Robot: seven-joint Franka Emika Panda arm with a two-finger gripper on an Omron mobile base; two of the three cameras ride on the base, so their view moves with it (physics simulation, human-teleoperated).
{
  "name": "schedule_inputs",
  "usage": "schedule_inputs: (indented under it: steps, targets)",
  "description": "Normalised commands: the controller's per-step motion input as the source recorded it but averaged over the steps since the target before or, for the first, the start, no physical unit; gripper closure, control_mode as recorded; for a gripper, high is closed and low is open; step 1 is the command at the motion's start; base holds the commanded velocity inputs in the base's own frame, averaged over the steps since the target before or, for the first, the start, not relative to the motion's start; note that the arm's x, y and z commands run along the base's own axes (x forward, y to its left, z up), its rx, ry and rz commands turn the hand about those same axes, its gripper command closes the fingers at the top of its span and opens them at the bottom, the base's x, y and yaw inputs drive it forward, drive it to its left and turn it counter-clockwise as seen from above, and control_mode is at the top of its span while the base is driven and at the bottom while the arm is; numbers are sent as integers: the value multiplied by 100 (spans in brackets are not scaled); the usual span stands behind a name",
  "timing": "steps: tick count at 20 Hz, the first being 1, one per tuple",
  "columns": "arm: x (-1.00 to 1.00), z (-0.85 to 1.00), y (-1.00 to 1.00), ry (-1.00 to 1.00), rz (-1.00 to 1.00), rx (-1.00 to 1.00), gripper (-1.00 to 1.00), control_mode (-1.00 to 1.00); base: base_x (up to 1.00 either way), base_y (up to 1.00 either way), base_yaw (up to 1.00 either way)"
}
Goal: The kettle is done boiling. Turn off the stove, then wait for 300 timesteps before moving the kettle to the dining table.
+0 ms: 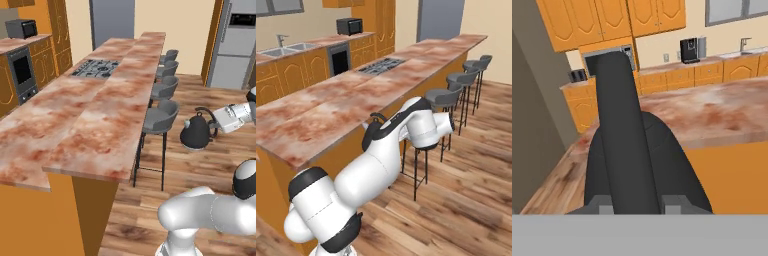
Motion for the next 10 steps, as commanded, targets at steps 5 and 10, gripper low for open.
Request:
schedule_inputs:
  steps: [5,10]
  targets:
    - [0,0,0,0,0,0,100,100,36,-33,31]
    - [0,0,0,0,0,0,100,100,16,-1,7]
